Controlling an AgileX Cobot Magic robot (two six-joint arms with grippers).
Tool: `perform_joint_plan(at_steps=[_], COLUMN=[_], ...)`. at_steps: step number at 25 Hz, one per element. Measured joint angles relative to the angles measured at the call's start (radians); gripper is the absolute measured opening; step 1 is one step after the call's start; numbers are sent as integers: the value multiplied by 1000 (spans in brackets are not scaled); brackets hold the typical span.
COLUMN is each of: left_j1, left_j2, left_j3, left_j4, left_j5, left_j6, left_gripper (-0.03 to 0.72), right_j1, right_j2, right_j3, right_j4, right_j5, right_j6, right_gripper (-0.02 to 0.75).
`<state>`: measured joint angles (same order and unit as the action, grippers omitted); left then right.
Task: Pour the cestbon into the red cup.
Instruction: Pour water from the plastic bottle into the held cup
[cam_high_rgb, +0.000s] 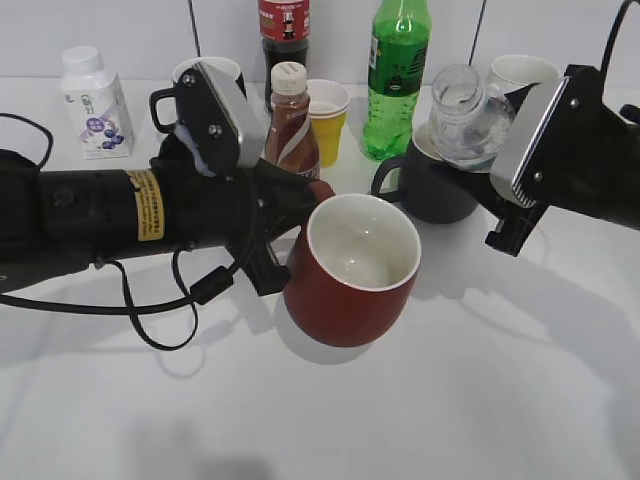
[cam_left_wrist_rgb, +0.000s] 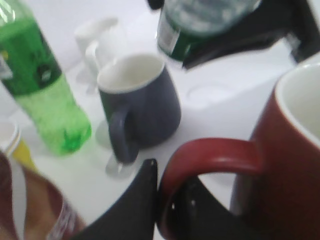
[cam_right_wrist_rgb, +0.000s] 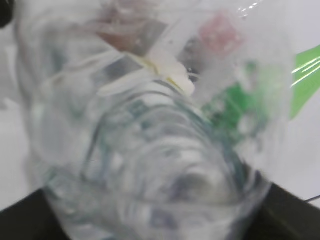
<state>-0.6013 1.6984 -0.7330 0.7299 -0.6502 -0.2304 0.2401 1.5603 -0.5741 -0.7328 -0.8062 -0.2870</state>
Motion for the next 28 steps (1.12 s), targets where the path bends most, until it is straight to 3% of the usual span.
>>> perform_joint_plan(at_steps=[20,28], left_j1=[0,0], left_j2=[14,21], left_j3=[-25,-76], left_j4=[2,30], left_j5=[-77,17], left_j6=[-73,-117], left_gripper=[61,61], right_j1=[0,0], right_j2=[-11,-11], right_j3=[-9,-45], right_j4=[22,26], right_j5=[-24,-23], right_j6=[-211,-252], right_gripper=[468,468])
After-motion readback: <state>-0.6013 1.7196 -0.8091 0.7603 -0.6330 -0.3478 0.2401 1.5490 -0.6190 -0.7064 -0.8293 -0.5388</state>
